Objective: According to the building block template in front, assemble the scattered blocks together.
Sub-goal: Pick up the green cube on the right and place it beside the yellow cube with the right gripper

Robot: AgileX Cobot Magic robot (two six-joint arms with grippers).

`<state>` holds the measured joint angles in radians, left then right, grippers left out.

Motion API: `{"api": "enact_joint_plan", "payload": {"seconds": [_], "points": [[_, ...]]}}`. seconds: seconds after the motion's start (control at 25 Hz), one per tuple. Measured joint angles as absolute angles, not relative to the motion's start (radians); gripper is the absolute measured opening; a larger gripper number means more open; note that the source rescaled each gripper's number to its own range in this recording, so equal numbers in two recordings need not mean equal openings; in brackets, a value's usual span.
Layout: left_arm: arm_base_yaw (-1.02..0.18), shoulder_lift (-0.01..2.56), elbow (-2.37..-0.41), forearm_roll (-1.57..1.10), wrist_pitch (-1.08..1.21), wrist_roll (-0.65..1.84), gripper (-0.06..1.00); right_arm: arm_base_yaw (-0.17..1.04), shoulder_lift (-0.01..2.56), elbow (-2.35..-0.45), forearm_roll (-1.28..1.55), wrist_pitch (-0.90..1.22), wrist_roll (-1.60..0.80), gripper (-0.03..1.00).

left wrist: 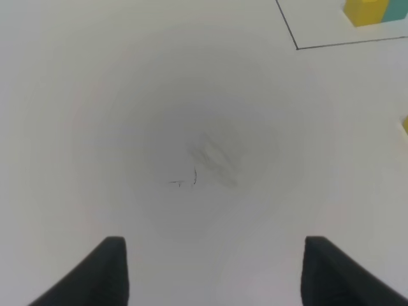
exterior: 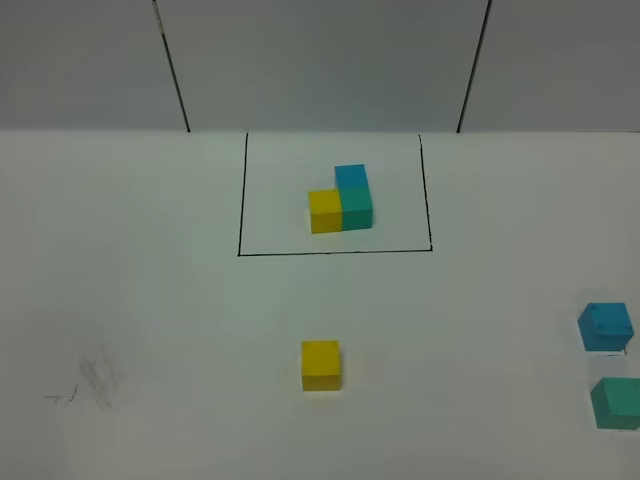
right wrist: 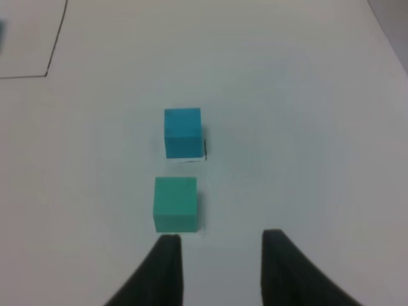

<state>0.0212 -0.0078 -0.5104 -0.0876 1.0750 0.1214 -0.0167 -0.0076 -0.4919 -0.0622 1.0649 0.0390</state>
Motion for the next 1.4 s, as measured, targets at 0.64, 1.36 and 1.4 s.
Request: {"api": "enact_joint_plan", "payload": {"seconds": [0.64, 1.36, 1.4], "points": [[0.021, -0.008, -0.509, -0.088, 1.075, 0.121, 0.29, -0.017, -0.002, -0.492, -0.064, 1.065, 0.052, 0.12], [0.021, -0.008, -0.509, -0.088, 1.075, 0.121, 0.29, -0.017, 0.738, -0.665, -0.110, 0.980, 0.042, 1.00], [0.021, -0.008, -0.509, -0.088, 1.075, 0.121, 0.29, -0.017, 0.781, -0.667, -0.114, 0.959, 0.042, 1.00]]}}
